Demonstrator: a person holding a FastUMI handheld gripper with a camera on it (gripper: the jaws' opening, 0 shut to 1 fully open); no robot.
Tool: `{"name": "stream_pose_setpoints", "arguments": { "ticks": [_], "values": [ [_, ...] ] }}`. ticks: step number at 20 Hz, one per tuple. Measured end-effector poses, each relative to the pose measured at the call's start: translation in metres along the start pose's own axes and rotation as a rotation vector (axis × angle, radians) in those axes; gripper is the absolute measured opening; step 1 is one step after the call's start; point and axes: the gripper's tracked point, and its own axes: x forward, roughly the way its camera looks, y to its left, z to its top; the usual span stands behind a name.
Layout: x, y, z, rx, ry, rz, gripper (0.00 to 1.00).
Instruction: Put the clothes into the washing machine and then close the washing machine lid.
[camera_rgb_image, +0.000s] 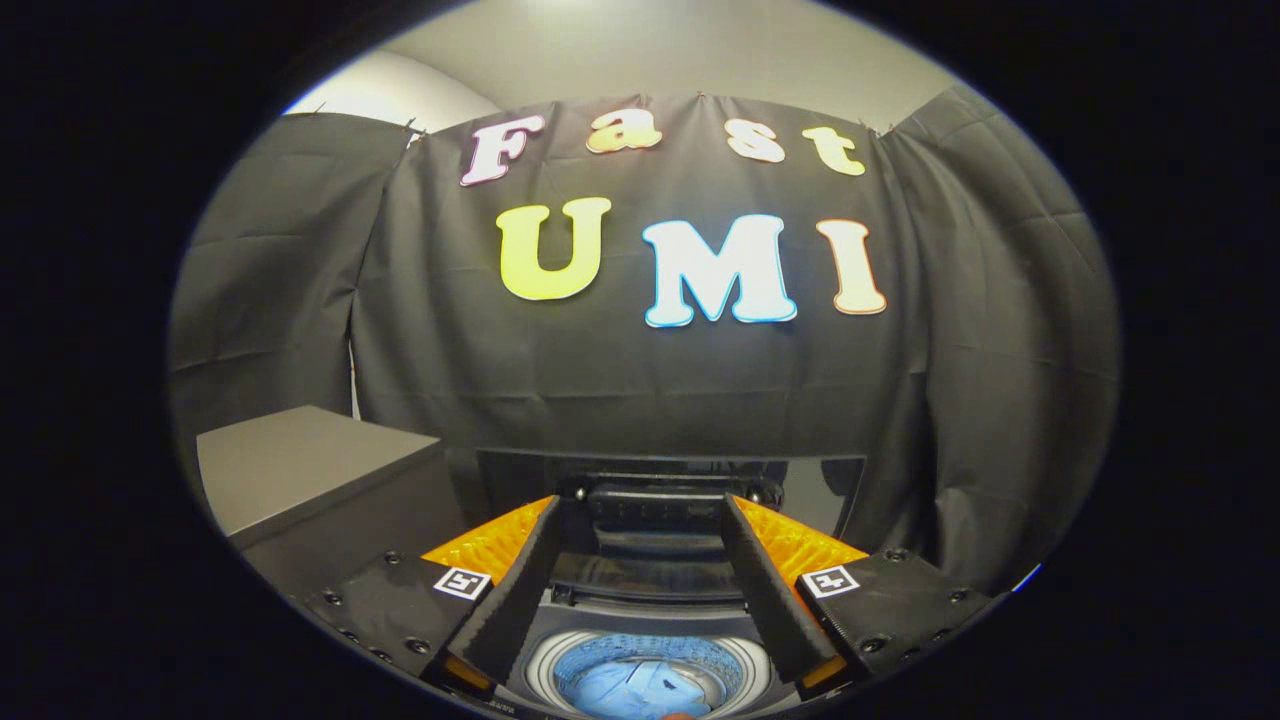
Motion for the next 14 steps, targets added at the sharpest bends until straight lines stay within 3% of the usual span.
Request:
{"name": "stream_pose_setpoints", "arguments": {
  "ticks": [8, 14],
  "values": [
    [0.054, -0.014, 0.025, 0.034, -0.043, -0.036, 0.97],
    [0.1, -0.026, 0.024, 0.066, -0.004, -0.06, 0.97]
  ]
}}
